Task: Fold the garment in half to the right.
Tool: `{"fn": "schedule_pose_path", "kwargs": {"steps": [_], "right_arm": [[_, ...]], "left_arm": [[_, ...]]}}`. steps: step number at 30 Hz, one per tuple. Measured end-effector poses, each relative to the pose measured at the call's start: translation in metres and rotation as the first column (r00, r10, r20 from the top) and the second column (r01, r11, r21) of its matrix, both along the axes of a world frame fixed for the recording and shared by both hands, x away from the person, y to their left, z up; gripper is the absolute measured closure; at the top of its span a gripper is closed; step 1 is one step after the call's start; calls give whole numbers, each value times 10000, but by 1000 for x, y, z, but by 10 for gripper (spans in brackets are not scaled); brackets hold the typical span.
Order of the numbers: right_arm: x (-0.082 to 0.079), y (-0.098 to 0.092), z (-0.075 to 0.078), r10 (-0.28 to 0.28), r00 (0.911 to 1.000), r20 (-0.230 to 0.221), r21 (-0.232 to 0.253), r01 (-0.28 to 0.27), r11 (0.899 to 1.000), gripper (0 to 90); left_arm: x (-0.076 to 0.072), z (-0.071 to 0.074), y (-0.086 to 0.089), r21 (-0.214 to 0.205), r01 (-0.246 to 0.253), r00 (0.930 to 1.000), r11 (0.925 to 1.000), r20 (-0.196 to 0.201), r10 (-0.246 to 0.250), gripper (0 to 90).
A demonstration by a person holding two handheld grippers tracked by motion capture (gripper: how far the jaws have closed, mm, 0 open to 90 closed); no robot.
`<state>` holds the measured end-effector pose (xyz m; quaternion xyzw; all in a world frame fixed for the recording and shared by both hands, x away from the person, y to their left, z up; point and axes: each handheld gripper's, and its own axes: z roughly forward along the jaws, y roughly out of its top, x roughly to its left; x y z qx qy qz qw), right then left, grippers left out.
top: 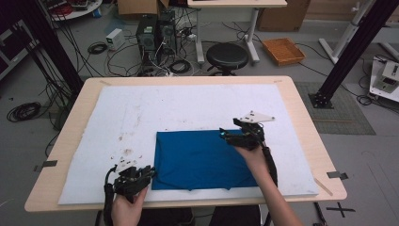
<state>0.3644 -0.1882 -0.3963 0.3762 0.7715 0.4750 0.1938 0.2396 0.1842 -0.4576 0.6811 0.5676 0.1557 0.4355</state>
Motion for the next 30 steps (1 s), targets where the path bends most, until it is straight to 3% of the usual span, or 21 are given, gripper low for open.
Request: {"fn": "schedule_pose_path", "kwargs": {"steps": [7,8,9,11,12,13,16,21,24,30], "right_arm": [[15,51,3,867,9956,-345,57,-866,9962,381],[15,51,3,867,9956,-345,57,-866,9962,381],[24,76,3,1127,9914,-672,-58,-1133,9935,381],[29,95,4,1298,9886,-764,-85,-1308,9914,378],[29,95,4,1298,9886,-764,-85,-1308,9914,378],[34,110,5,1462,9859,-818,-138,-1478,9889,375],[38,128,7,1631,9835,-779,-104,-1644,9863,374],[44,150,6,1798,9783,-1032,-58,-1814,9834,371],[47,160,3,1937,9763,-962,-378,-1981,9795,371],[52,163,-2,1920,9757,-1060,-336,-1965,9799,372]], "left_arm": [[0,-1,2,-42,-132,9999,9999,-52,132,818],[0,-1,2,-42,-132,9999,9999,-52,132,821],[0,-1,3,-408,-14,9999,9992,-105,9,811],[0,-1,3,-618,80,9999,9981,-141,-89,698],[-1,-1,2,-692,190,9997,9974,-112,-198,698],[-2,0,-1,-438,283,9996,9986,20,-282,628],[-4,0,-3,-338,317,9995,9989,93,-314,581],[-6,0,-5,-454,288,9996,9986,77,-285,550],[-6,-1,-3,-588,262,9996,9979,74,-258,545],[-6,-3,1,-1226,301,9995,9920,35,-299,520]]}}
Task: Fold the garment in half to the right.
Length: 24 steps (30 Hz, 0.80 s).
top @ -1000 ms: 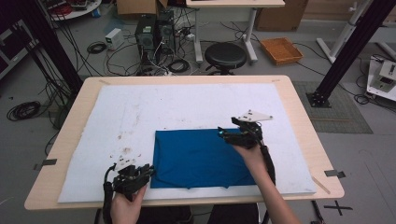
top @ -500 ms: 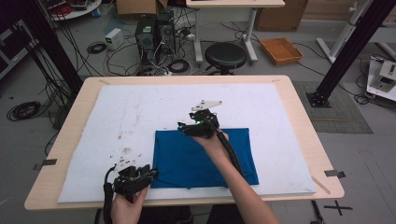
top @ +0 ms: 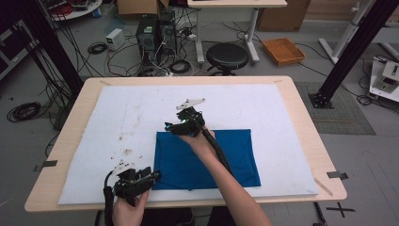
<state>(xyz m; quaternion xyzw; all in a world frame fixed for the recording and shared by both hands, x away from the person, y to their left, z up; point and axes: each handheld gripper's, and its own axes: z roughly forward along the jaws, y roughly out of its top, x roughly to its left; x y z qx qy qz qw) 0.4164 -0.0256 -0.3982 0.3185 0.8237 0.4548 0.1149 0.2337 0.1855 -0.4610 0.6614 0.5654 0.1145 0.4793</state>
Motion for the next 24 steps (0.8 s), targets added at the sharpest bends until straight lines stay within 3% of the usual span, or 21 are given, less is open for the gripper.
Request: {"fn": "schedule_pose_path", "kwargs": {"steps": [2,7,10,13,16,18,22,23,24], "right_arm": [[0,0,0,-27,10000,-51,-4,27,10000,372],[-1,-5,5,-150,9999,6,104,150,9998,375],[0,-5,5,-102,9999,67,115,102,9999,390],[1,1,1,-1,9999,114,-1,1,10000,422],[2,4,-2,23,10000,48,-40,-22,10000,423],[3,9,-4,90,10000,32,-145,-90,9999,423],[5,12,-6,74,10000,12,-144,-74,9999,424],[5,13,-6,82,10000,-2,-133,-82,9999,428],[6,15,-7,116,9999,-43,-122,-116,9999,435]], "left_arm": [[0,-1,1,-227,31,10000,9997,-28,-32,508],[-2,-1,-2,74,93,9998,9999,160,-94,479],[-1,-1,-1,36,89,9999,10000,122,-89,480],[-1,-1,-1,69,-8,10000,10000,74,7,543],[1,-2,1,-296,7,10000,9996,-92,-10,599],[2,-3,1,-664,162,9998,9977,-92,-169,564],[1,-3,-2,-348,196,9998,9992,35,-195,532],[0,-2,-6,35,64,9999,10000,126,-65,540],[0,-2,-6,35,64,9999,10000,126,-65,544]]}}
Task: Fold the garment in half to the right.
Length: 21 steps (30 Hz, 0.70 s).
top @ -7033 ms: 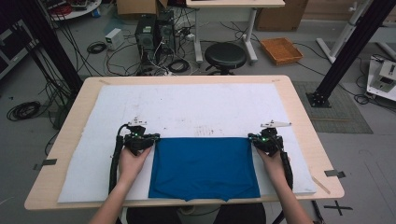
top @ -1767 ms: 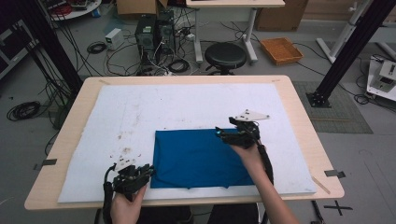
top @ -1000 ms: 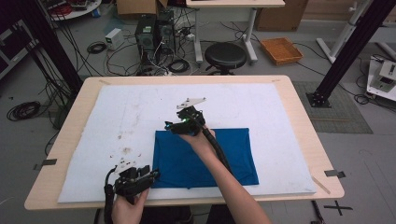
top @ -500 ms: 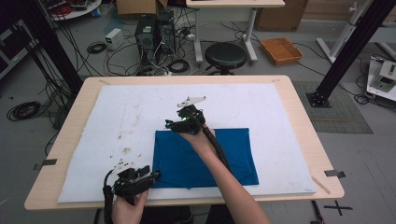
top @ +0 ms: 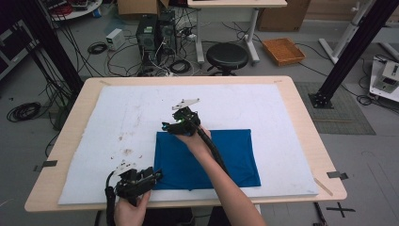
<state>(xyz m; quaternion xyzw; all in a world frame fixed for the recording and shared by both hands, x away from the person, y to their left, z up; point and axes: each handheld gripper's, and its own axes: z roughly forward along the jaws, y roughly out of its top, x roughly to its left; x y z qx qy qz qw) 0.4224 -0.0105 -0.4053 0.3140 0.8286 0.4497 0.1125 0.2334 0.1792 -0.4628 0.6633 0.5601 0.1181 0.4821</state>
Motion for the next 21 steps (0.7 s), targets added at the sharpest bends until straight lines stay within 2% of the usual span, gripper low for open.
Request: {"fn": "schedule_pose_path", "kwargs": {"steps": [1,2,3,6,9,10,11,12,13,14,16,17,18,21], "right_arm": [[0,2,-1,50,10000,-19,-28,-50,10000,452],[0,2,-1,50,10000,-19,-28,-50,10000,452],[1,8,-4,170,9999,-10,-199,-171,9997,495],[3,19,-11,376,9992,-107,-563,-381,9977,565],[4,33,-19,530,9983,-241,-1051,-553,9929,601],[4,33,-19,530,9983,-241,-1051,-553,9929,601],[5,43,-23,631,9977,-250,-1414,-660,9877,628],[5,43,-23,631,9977,-250,-1414,-660,9877,628],[5,52,-27,686,9973,-249,-1786,-720,9813,637],[5,52,-27,686,9973,-249,-1786,-720,9813,637],[6,59,-31,728,9971,-217,-2101,-758,9747,662],[7,66,-35,805,9964,-255,-2521,-843,9640,713],[8,68,-37,837,9963,-214,-2667,-864,9599,734],[8,71,-36,949,9952,-245,-2662,-980,9589,830]], "left_arm": [[-1,1,-5,298,-219,9998,9993,40,218,546],[-1,1,-5,298,-219,9998,9993,40,218,564],[-1,2,-8,685,-303,9995,9972,95,297,591],[-1,2,-8,742,-371,9993,9966,94,365,640],[-2,2,-10,1044,-423,9990,9936,209,403,665],[-2,2,-10,1044,-423,9990,9936,209,403,668],[-2,2,-10,1147,-384,9991,9927,246,358,671],[-2,2,-10,1147,-384,9991,9927,246,358,670],[-2,2,-10,1147,-368,9991,9927,271,339,670],[-2,2,-10,1147,-368,9991,9927,271,339,668],[-2,2,-10,1105,-357,9991,9932,266,330,668],[-2,2,-10,1132,-356,9991,9929,275,327,668],[-2,2,-10,1132,-356,9991,9929,275,327,669],[-3,2,-10,1235,-396,9988,9916,331,358,693]]}}
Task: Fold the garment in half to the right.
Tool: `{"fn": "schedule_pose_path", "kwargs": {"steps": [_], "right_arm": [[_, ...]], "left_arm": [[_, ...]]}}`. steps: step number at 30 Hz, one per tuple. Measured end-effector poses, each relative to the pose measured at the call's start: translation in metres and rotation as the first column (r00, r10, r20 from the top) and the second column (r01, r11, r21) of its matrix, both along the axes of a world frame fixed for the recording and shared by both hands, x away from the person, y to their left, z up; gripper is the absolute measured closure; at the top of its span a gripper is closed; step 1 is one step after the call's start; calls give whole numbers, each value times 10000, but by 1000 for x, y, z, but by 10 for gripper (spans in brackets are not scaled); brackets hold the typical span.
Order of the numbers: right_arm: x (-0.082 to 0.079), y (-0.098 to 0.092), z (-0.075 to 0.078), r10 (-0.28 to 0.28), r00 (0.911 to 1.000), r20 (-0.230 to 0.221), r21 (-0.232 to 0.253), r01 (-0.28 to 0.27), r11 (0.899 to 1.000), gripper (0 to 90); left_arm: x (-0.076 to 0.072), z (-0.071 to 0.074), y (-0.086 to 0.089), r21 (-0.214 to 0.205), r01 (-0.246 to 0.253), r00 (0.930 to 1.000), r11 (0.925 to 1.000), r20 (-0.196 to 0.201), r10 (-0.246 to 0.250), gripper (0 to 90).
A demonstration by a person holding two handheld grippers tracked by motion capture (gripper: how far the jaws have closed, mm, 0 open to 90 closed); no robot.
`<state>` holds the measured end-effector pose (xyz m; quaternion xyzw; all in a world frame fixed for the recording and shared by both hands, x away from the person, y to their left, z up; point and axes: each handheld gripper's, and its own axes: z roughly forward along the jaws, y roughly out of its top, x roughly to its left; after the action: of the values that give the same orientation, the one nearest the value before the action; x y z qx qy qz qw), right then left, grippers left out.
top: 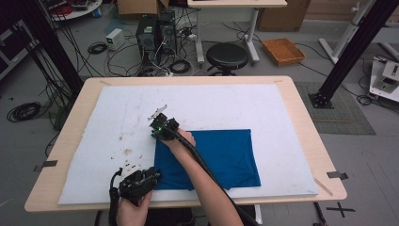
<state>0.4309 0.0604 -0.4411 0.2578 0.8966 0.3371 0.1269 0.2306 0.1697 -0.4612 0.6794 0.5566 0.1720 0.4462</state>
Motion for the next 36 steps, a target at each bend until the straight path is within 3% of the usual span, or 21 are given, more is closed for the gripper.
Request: {"fn": "schedule_pose_path", "kwargs": {"steps": [2,7,10,13,15,17,21,25,27,29,31,32,35,36], "right_arm": [[-1,1,2,-38,9999,152,-188,41,9998,881],[0,-1,4,-23,9999,122,7,23,10000,894],[0,-7,10,-109,9999,-14,423,110,9990,894],[0,-8,13,-94,9999,36,557,92,9984,894],[-1,-10,16,-68,10000,52,632,64,9980,894],[-1,-11,16,-70,10000,49,636,67,9980,894],[-1,-13,18,-88,9999,83,697,82,9975,893],[-1,-14,20,-117,9999,67,770,112,9970,893],[-1,-16,22,-121,9999,72,850,115,9963,893],[-1,-16,22,-119,9999,77,848,112,9963,893],[-1,-17,23,-119,9999,86,823,111,9965,893],[-1,-18,23,-124,9998,134,843,112,9964,893],[-1,-18,23,-117,9998,143,841,105,9964,893],[-1,-18,24,-121,9999,105,846,112,9964,893]], "left_arm": [[1,0,2,-132,-125,9999,9998,-58,124,737],[2,0,8,-346,-166,9995,9993,-262,157,838],[3,0,12,-763,-252,9990,9968,-400,222,873],[3,0,13,-865,-148,9992,9961,-396,114,877],[2,1,13,-1259,-23,9993,9920,-379,-25,706],[2,0,12,-1337,-1,9993,9910,-367,-48,614],[0,0,7,-1028,37,9996,9947,-291,-67,558],[0,0,7,-1028,22,9996,9947,-294,-53,593],[-2,1,12,-1643,-128,9998,9863,-174,101,592],[-3,1,14,-1776,-195,9998,9839,-107,179,583],[-4,1,20,-2324,-318,9995,9721,-149,291,568],[-3,-2,20,-2631,-179,9995,9646,-312,100,541],[-2,-4,16,-2379,-27,9988,9713,-477,-89,526],[-3,-4,11,-1905,93,9993,9816,-343,-162,502]]}}
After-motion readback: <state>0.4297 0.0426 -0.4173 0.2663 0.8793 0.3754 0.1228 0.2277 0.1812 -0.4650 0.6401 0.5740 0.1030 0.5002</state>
